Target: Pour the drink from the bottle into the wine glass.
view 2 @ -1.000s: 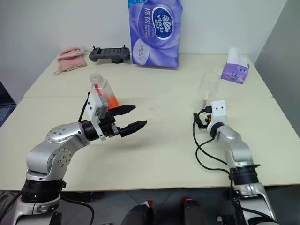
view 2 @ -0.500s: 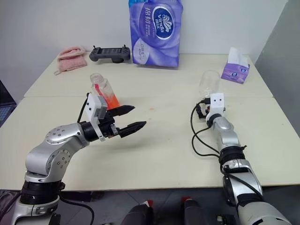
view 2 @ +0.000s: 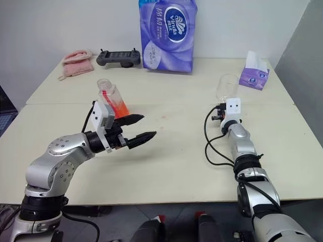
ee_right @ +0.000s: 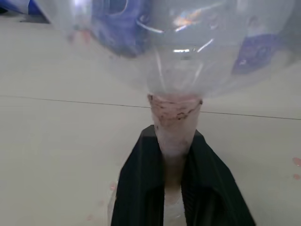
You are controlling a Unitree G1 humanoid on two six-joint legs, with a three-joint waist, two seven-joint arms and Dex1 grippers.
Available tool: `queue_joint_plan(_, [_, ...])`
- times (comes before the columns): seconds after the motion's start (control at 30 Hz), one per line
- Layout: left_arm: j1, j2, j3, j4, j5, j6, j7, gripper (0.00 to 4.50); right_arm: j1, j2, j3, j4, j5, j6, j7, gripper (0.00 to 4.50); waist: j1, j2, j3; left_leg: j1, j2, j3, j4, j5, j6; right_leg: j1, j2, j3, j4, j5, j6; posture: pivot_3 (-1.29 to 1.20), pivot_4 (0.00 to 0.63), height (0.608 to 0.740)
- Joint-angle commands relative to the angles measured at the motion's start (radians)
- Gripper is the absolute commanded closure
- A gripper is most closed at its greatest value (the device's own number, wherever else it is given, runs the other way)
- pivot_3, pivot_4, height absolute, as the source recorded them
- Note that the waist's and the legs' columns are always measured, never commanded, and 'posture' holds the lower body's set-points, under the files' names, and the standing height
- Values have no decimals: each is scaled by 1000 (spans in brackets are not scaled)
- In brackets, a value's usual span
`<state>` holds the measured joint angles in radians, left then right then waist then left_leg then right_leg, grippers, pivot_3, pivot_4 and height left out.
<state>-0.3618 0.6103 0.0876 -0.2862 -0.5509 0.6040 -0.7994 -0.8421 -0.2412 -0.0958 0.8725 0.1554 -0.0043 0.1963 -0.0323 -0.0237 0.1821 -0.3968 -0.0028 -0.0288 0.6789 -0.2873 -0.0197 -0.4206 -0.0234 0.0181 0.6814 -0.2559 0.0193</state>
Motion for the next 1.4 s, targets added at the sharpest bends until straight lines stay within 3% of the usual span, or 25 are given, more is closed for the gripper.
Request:
queue_joint_plan(0.03, [19, 22, 47, -55, -28, -6, -4, 0, -19, 7, 6, -34, -21, -37, 20, 4340, 0, 0, 0, 0, 0, 0, 0, 0, 0, 0, 0, 0, 0, 0, 0, 0, 150, 740])
queue_joint_plan(0.27, [263, -15, 184, -204, -38, -38, 104, 0, -63, 139, 54, -62, -22, -103, 127, 4340, -23, 1, 0, 0, 4, 1, -2, 0, 0, -1, -1, 1, 0, 1, -1, 0, 150, 740])
queue_joint_plan(0.63, [758, -119, 423, -379, -28, -197, 164, 0, -194, 359, 86, 241, -71, -271, 151, 4340, -6, 0, 0, 0, 6, 0, -1, -1, -1, 0, 0, 1, -2, 2, -4, 0, 150, 740])
queue_joint_plan(1.4, [764, -30, 480, -368, -115, -178, 174, 0, -226, 460, 109, 396, -174, -382, 18, 4340, -2, 1, 0, 2, 8, 1, -2, -1, -1, 0, 2, -1, -1, 2, -5, 0, 150, 740])
